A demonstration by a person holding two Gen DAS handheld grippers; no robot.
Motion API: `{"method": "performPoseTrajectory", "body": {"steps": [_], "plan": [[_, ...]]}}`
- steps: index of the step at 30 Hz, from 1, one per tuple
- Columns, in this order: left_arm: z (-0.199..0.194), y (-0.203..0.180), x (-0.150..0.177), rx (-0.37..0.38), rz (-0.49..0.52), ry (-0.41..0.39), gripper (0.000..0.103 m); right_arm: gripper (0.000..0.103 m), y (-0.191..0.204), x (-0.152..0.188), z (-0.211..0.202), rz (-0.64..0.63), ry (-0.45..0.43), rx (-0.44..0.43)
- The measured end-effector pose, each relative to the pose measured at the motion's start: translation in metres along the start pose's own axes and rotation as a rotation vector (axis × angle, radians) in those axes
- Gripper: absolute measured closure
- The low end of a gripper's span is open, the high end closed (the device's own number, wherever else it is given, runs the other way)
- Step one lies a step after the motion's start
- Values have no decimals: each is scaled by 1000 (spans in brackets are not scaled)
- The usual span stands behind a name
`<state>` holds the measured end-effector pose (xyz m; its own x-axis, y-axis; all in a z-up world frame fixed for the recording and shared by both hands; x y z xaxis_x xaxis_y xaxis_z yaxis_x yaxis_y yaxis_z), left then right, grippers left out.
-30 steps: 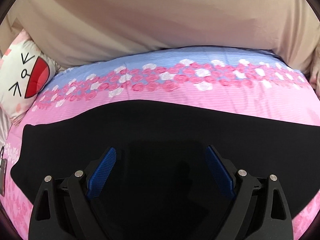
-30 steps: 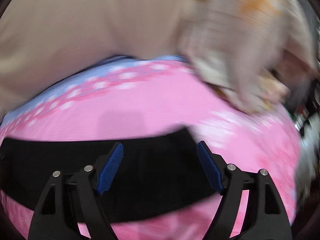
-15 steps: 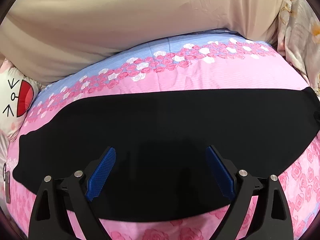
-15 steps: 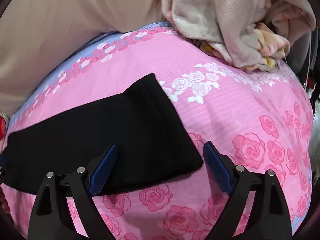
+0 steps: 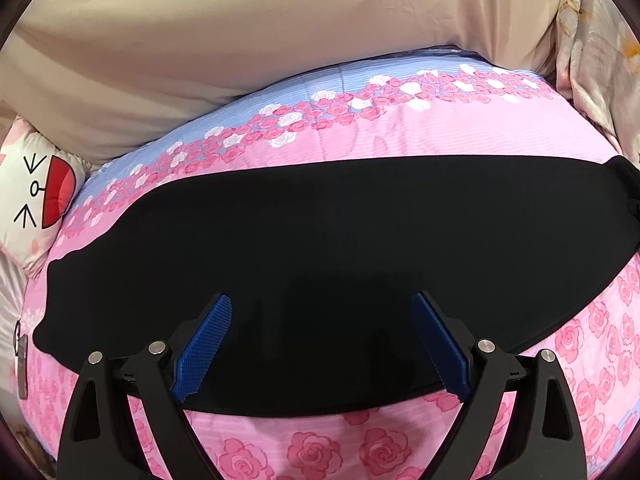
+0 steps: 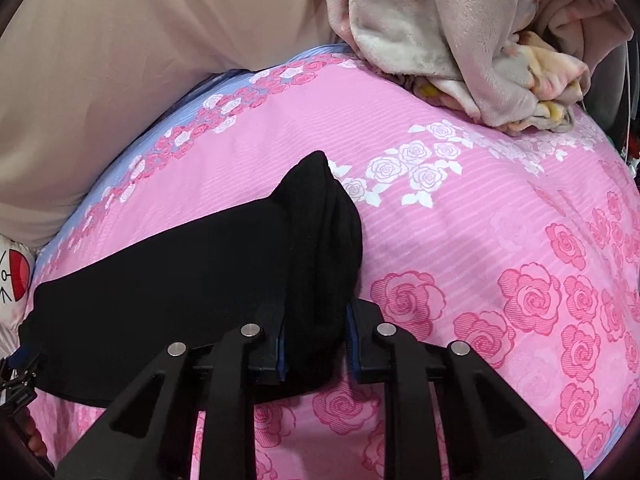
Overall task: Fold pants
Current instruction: 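Fold the held edge over with the right gripper toward the left gripper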
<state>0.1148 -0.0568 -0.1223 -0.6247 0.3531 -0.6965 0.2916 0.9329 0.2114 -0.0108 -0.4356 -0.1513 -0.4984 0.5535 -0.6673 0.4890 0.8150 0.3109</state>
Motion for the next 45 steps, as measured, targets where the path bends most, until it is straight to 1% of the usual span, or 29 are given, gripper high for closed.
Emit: {"method": "performPoseTrajectory", "body": {"steps": [1, 2, 3, 4, 5, 6, 7, 11, 13, 15, 17, 20, 21, 22, 24, 26, 28, 29, 31, 33, 36, 38, 39, 40, 41, 42, 43, 44, 45], "plan": [[1, 1, 1, 1, -2, 3, 13, 78, -2, 0, 0, 13, -1, -5], [2, 2, 2, 2, -3, 6, 13, 76, -3, 0, 0, 32, -1, -35], [3, 3, 3, 1, -4, 8, 13, 65, -2, 0, 0, 44, -1, -71], [4, 4, 4, 1, -4, 11, 13, 48, -1, 0, 0, 51, -3, -113], [5, 6, 5, 1, -4, 11, 13, 38, 2, 1, 0, 50, -6, -145], [6, 8, 7, 1, -5, 13, 13, 17, 9, 1, -1, 24, -3, -161], [7, 10, 9, 0, -7, 15, 13, 5, 15, 3, 1, -14, 9, -148], [15, 17, 16, 2, -22, 40, 13, 5, 35, 10, 11, -190, 59, 7], [19, 18, 20, 11, -24, 50, 13, 5, 35, 12, 13, -212, 66, 27], [19, 19, 21, 17, -18, 49, 13, 5, 30, 11, 11, -182, 61, -5], [18, 20, 21, 21, -8, 42, 13, 5, 24, 7, 8, -129, 64, -62], [19, 23, 21, 20, -3, 42, 13, 5, 4, 1, -3, 50, 49, -174], [20, 24, 21, 24, -6, 44, 13, 5, -7, -1, -8, 143, 40, -216], [21, 25, 21, 29, -10, 47, 13, 5, -16, -2, -13, 208, 24, -241], [23, 27, 20, 34, -17, 52, 12, 5, -38, -1, -24, 330, -16, -259], [25, 29, 20, 39, -21, 56, 12, 6, -50, -1, -33, 416, -40, -308], [27, 28, 19, 41, -20, 59, 12, 6, -54, 1, -37, 476, -23, -328], [27, 28, 18, 40, -18, 59, 12, 6, -57, 2, -42, 509, -26, -323], [27, 27, 17, 41, -14, 57, 12, 5, -57, 5, -49, 543, -20, -348], [28, 28, 17, 46, -17, 61, 12, 5, -55, 10, -47, 573, 22, -399], [31, 27, 16, 45, -22, 63, 10, 5, -48, 5, -38, 555, 41, -356], [32, 28, 15, 44, -21, 61, 10, 5, -41, -2, -27, 548, 44, -355], [31, 28, 15, 44, -21, 61, 10, 5, -37, -7, -20, 516, 42, -322], [30, 28, 14, 44, -20, 60, 10, 5, -34, -11, -16, 494, 32, -313], [30, 29, 15, 45, -19, 59, 10, 5, -30, -15, -9, 469, 15, -306], [29, 30, 15, 43, -18, 59, 10, 11, -26, -19, -3, 425, 0, -277], [29, 32, 16, 42, -20, 59, 10, 42, -22, -20, 3, 396, 1, -269], [29, 33, 16, 40, -21, 60, 10, 61, -19, -20, 11, 393, 15, -268], [30, 35, 17, 37, -24, 62, 10, 82, -19, -18, 19, 415, 23, -275]]}}
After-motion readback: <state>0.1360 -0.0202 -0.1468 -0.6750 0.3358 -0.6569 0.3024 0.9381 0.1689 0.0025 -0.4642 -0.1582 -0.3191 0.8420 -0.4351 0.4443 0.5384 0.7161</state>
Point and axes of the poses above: each gripper's, at about its wrist camera, not at the fingertips, and z roughly the way its jaws point, y to its left, x to its underside, the point moved 6 cm from there along z, roughly the way its jaws point, and after that the axes turned 7 degrees about -y, right-handed, at the moved point
